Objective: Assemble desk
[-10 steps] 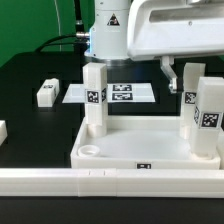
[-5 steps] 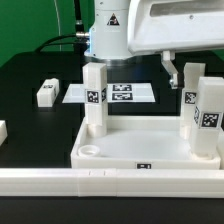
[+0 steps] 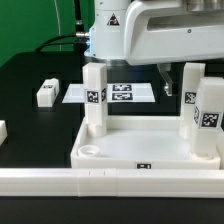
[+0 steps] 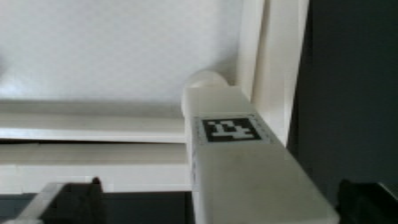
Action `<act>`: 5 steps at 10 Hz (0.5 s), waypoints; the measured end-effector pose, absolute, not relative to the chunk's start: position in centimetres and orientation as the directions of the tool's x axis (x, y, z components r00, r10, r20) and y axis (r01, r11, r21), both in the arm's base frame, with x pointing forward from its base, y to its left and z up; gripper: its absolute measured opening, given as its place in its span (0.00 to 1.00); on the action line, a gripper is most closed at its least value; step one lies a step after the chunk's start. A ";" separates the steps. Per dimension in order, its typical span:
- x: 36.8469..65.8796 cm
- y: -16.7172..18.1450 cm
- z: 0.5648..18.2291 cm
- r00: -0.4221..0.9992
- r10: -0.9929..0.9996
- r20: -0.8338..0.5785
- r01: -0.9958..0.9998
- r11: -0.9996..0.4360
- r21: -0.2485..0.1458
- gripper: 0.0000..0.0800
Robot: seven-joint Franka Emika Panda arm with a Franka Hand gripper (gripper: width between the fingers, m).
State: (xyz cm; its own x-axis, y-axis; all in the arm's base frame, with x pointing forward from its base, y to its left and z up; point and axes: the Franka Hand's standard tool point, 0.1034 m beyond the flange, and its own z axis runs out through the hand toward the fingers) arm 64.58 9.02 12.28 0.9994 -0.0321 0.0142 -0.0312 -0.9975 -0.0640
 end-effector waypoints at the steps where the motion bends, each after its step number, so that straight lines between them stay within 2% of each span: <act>1: 64.7 9.3 12.2 0.999 -0.037 0.019 -0.036 -0.997 -0.065 0.81; 4: 64.7 9.6 12.2 0.999 -0.047 0.018 -0.045 -0.997 -0.068 0.81; 5: 64.7 9.6 12.2 0.999 -0.047 0.018 -0.046 -0.997 -0.068 0.75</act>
Offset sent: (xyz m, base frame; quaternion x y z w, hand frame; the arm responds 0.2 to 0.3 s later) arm 0.0102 0.0080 0.0031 0.0110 -0.0040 0.0064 0.9999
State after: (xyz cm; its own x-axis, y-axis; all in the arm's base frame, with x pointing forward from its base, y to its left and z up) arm 64.67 9.57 12.21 0.9987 -0.0470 0.0179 -0.0457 -0.9966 -0.0681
